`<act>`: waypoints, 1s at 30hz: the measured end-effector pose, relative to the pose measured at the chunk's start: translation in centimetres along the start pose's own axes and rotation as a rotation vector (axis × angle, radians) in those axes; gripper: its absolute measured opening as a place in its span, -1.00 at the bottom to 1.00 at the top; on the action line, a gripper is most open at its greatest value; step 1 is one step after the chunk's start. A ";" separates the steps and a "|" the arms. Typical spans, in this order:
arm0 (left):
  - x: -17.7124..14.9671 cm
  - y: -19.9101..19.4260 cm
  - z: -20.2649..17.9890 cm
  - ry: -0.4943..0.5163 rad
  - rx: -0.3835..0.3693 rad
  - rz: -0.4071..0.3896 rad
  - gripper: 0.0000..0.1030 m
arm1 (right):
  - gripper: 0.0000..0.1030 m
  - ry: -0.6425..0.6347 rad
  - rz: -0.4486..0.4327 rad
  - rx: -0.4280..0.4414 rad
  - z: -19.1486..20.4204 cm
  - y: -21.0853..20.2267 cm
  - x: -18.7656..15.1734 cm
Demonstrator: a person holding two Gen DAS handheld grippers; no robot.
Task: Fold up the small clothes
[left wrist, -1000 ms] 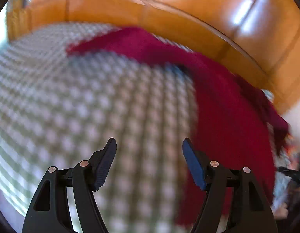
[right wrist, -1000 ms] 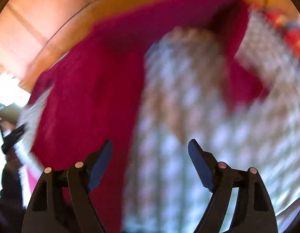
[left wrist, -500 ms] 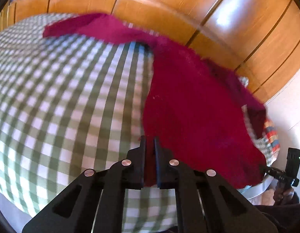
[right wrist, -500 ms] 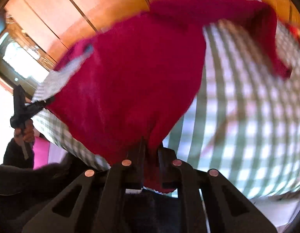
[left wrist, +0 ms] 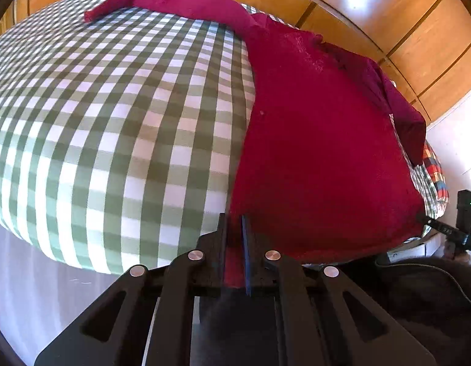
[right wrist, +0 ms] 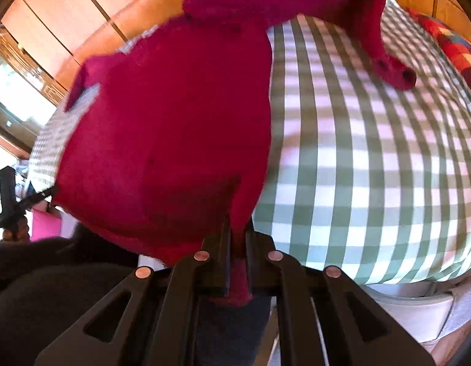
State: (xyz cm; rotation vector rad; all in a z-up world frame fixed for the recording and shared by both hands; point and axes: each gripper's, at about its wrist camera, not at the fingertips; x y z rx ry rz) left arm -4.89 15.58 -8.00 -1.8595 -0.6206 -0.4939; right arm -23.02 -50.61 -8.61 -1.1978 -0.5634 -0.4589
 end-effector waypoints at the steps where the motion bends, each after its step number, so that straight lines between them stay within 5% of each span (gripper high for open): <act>1: 0.7 -0.5 -0.2 0.002 0.006 -0.026 -0.87 | -0.35 0.001 -0.021 -0.004 -0.3 -0.6 0.5; 4: 3.7 -1.6 -0.4 -0.021 0.003 -0.120 -0.87 | 0.31 0.011 -0.115 -0.066 -1.6 -2.2 2.4; 10: 7.0 1.8 -4.4 0.035 -0.018 -0.146 -0.87 | 0.33 -0.009 -0.238 -0.412 -7.1 -2.2 7.4; 16: 7.9 6.7 -9.8 0.134 -0.052 -0.089 -0.87 | 0.31 -0.060 -0.223 -0.479 -9.7 2.4 10.4; 18: 8.0 8.3 -10.7 0.141 -0.059 -0.070 -0.87 | 0.19 -0.108 -0.213 -0.504 -9.1 4.1 11.4; 20: 8.3 9.7 -11.8 0.149 -0.068 -0.048 -0.87 | -0.47 -0.153 -0.185 -0.544 -8.8 5.5 12.0; 21: 8.4 10.2 -12.3 0.153 -0.073 -0.038 -0.87 | -0.83 -0.157 -0.181 -0.546 -8.7 5.3 12.5; 24: 8.8 11.2 -13.7 0.194 -0.077 -0.032 -0.87 | -0.87 -0.082 -0.236 -0.403 -8.4 2.6 13.5; 28: 9.4 11.9 -14.2 0.223 -0.093 -0.034 -0.87 | -0.87 0.146 -0.490 -0.099 -8.5 -8.0 15.0; 30: 9.8 12.8 -14.3 0.218 -0.090 -0.023 -0.87 | -0.87 0.235 -0.579 -0.066 -9.9 -10.7 16.1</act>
Point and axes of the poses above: each gripper's, at about its wrist camera, not at the fingertips, and y roughly the way its jaws point, z to its left, x to its top, and after that the axes turned 13 degrees about -z, right-handed
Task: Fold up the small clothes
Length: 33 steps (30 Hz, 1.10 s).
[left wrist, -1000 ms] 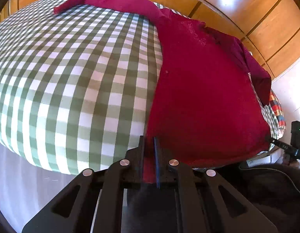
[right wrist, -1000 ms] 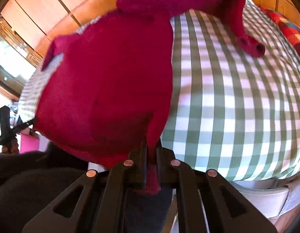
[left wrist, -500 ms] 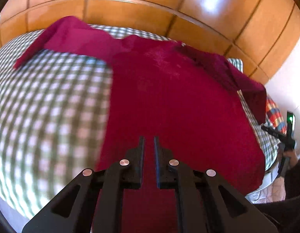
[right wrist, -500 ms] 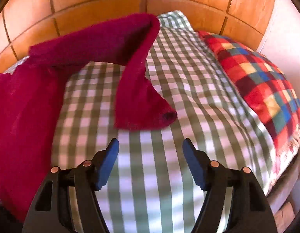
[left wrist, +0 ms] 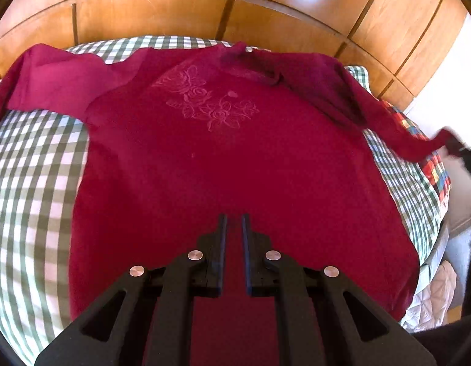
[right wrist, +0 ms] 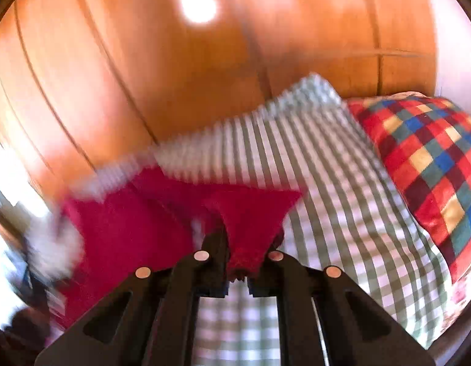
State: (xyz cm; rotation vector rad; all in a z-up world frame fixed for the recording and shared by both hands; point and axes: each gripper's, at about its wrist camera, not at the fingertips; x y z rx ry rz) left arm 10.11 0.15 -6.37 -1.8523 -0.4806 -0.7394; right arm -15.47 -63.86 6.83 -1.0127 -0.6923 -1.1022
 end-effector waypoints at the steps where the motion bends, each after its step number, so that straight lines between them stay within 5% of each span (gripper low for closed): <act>1: 0.3 0.5 -0.2 -0.002 0.004 0.003 -0.87 | -0.87 0.089 -0.049 -0.013 -1.8 -0.6 1.7; 4: 1.1 1.2 -0.2 0.000 0.010 -0.001 -0.87 | -0.87 0.182 -0.093 -0.163 -6.6 1.5 4.4; 9: 2.7 1.2 0.5 0.007 0.063 -0.045 -0.87 | -0.79 0.401 -0.026 -0.431 -16.3 7.1 4.4; 11: 3.9 0.8 2.3 -0.037 0.109 -0.068 -0.87 | -0.32 0.413 0.013 -0.466 -18.0 8.8 3.9; 12: 4.3 0.6 3.4 -0.065 0.134 -0.077 -0.87 | 0.32 0.404 0.004 -0.495 -17.8 9.0 3.7; 16: 5.4 -0.9 10.5 -0.234 0.261 -0.117 -0.87 | 0.53 0.226 -0.043 -0.509 -13.2 8.9 3.6; 20: 6.2 -2.6 17.4 -0.346 0.384 -0.159 -0.81 | 0.66 0.001 -0.026 -0.367 -5.2 10.2 1.4; 23: 6.9 -4.0 22.1 -0.411 0.470 -0.206 0.05 | 0.69 -0.133 0.056 -0.224 1.6 13.4 -2.0; 24: 7.0 -4.5 23.5 -0.436 0.504 -0.218 0.14 | 0.69 -0.184 0.083 -0.175 4.3 14.5 -3.7; 27: 7.3 -5.6 28.4 -0.535 0.583 -0.236 0.14 | 0.69 -0.268 0.154 -0.075 9.8 17.1 -8.2; 30: 7.3 -6.2 32.6 -0.563 0.759 -0.201 0.14 | 0.69 -0.330 0.217 0.003 14.7 19.8 -12.6; 33: 7.2 -6.5 34.7 -0.442 0.930 -0.182 0.14 | 0.69 -0.375 0.274 0.044 17.4 22.3 -16.2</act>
Point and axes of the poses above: each gripper's, at about its wrist camera, not at the fingertips, and y roughly the way its jaws point, z to its left, x to its top, and after that the axes turned 13 degrees about -z, right-handed
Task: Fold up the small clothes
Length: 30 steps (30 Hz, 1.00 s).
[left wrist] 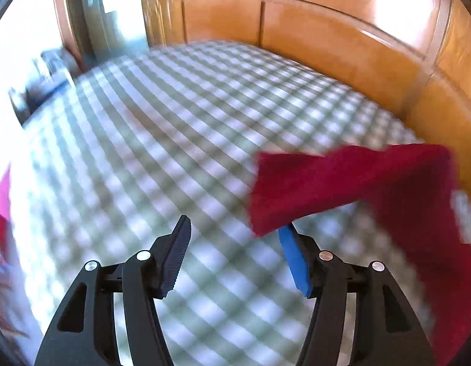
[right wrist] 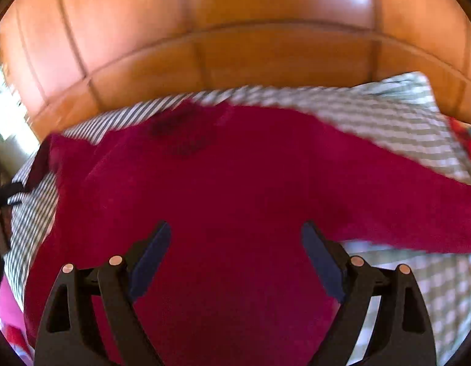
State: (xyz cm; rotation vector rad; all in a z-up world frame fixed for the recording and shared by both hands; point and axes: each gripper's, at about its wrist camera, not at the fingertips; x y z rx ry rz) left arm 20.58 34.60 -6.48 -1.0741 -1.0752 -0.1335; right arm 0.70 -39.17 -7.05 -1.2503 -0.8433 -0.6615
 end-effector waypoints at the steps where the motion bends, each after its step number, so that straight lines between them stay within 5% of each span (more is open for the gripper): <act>1: -0.1 0.0 0.2 0.050 -0.004 -0.023 0.15 | 0.69 -0.041 0.017 -0.010 1.3 1.2 -0.8; 3: -0.7 -0.7 -1.3 0.225 -0.030 -0.089 0.42 | 0.71 -0.070 0.049 -0.024 2.4 2.3 -1.7; 6: -1.6 -1.1 -3.7 0.433 0.028 -0.193 0.44 | 0.79 -0.092 0.043 -0.054 2.6 2.9 -2.3; 10: -0.7 0.4 -5.1 0.472 0.044 -0.232 0.44 | 0.82 -0.099 0.052 -0.062 2.8 3.1 -2.7; 11: -0.3 1.1 -5.5 0.493 0.047 -0.236 0.25 | 0.83 -0.100 0.052 -0.063 2.8 3.1 -2.8; 12: 0.0 1.5 -5.9 0.503 0.012 -0.213 -0.47 | 0.84 -0.099 0.053 -0.063 2.7 3.1 -2.5; 13: 0.1 1.7 -6.1 0.505 -0.011 -0.177 -0.74 | 0.86 -0.098 0.054 -0.064 2.6 3.0 -2.5; 15: 0.6 1.1 -5.9 0.503 -0.043 -0.164 -0.91 | 0.87 -0.101 0.054 -0.066 2.9 3.0 -2.4; 26: 6.6 -8.0 1.9 0.293 -0.278 -0.015 -0.93 | 0.89 -0.096 0.042 -0.062 2.7 3.1 -2.3; 30: 8.8 -7.6 2.9 0.248 -0.254 0.057 -0.93 | 0.89 -0.097 0.039 -0.063 2.6 3.0 -2.3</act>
Point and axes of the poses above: each gripper's, at about its wrist camera, not at the fingertips, and y roughly the way its jaws point, z to its left, x to its top, and after that the axes turned 13 degrees about -z, right-handed
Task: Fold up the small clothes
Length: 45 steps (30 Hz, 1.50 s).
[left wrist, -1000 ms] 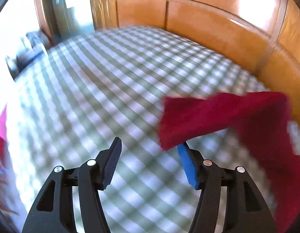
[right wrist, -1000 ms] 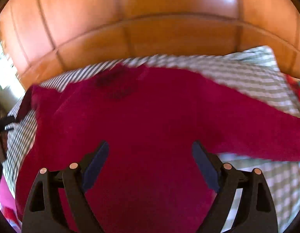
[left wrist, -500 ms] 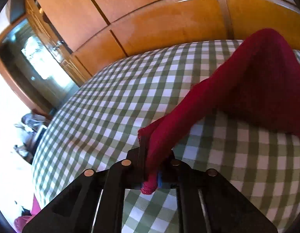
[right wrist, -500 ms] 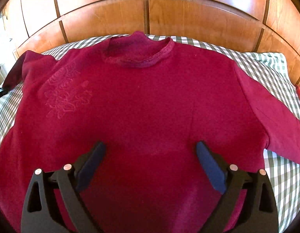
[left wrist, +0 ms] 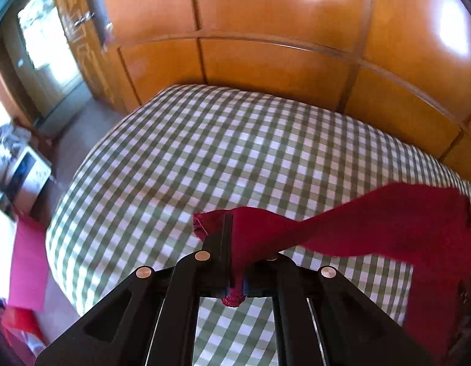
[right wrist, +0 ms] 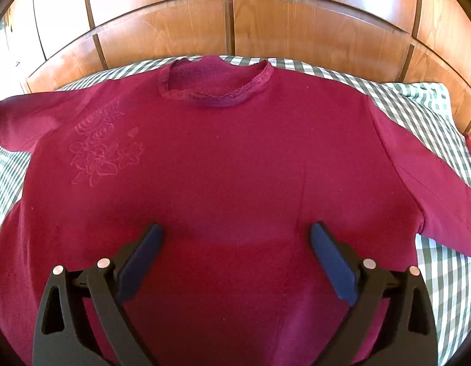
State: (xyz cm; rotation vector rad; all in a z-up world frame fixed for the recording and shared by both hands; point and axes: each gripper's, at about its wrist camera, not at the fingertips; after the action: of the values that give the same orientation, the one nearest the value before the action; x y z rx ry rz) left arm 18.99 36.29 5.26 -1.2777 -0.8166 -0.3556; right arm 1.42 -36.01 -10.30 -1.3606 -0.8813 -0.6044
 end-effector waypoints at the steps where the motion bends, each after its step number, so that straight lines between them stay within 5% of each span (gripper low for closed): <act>1: 0.7 0.7 0.2 0.002 0.025 0.020 -0.93 | 0.89 0.000 0.000 0.000 0.0 0.0 0.0; 8: 4.8 9.0 -0.5 -0.091 0.143 0.102 -0.88 | 0.89 -0.011 0.001 -0.010 0.2 0.0 0.0; 10: 4.8 11.3 -0.5 -0.119 0.175 0.131 -0.64 | 0.89 -0.012 0.001 -0.011 0.2 0.1 0.0; 12: 4.3 12.3 0.4 -0.149 0.229 0.141 0.13 | 0.90 -0.013 0.002 -0.011 0.2 0.1 0.0; 14: 3.5 12.2 2.8 -0.220 0.261 0.120 0.22 | 0.91 -0.011 0.002 -0.009 0.1 0.1 0.1; 19: 0.5 10.1 10.8 -0.434 0.370 0.104 0.22 | 0.93 -0.012 0.000 -0.011 0.1 0.1 0.1; 21: -1.2 9.6 12.4 -0.484 0.331 0.120 0.21 | 0.93 -0.014 -0.001 -0.013 0.0 0.1 0.1; 27: -4.6 11.2 8.7 -0.482 0.065 0.122 0.14 | 0.93 -0.026 0.000 -0.028 0.3 0.1 0.1; 31: -4.9 14.2 5.8 -0.542 0.029 0.129 0.14 | 0.94 -0.034 0.002 -0.039 0.4 0.2 0.0; 34: -4.6 15.6 4.5 -0.522 0.106 0.083 0.14 | 0.95 -0.035 0.004 -0.041 0.4 0.3 0.0; 37: -4.1 15.8 3.4 -0.486 0.080 0.052 -0.86 | 0.95 -0.033 0.005 -0.039 0.3 0.3 0.0; 40: -4.5 13.4 3.7 -0.474 0.162 -0.022 -0.90 | 0.95 -0.029 0.004 -0.036 0.3 0.3 0.0; 45: -9.7 9.5 6.2 -0.583 0.200 -0.011 -0.90 | 0.96 -0.026 0.001 -0.032 0.2 0.3 -0.1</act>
State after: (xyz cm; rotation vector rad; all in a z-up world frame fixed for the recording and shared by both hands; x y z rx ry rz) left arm 16.51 42.92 -7.91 -1.1991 -1.3149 0.1028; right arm 1.59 -35.78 -10.56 -1.4001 -0.8951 -0.6039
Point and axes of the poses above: each gripper's, at about its wrist camera, not at the fingertips, and y roughly the way its jaws point, z to its left, x to its top, and after that the axes turned 13 degrees about -z, right-handed
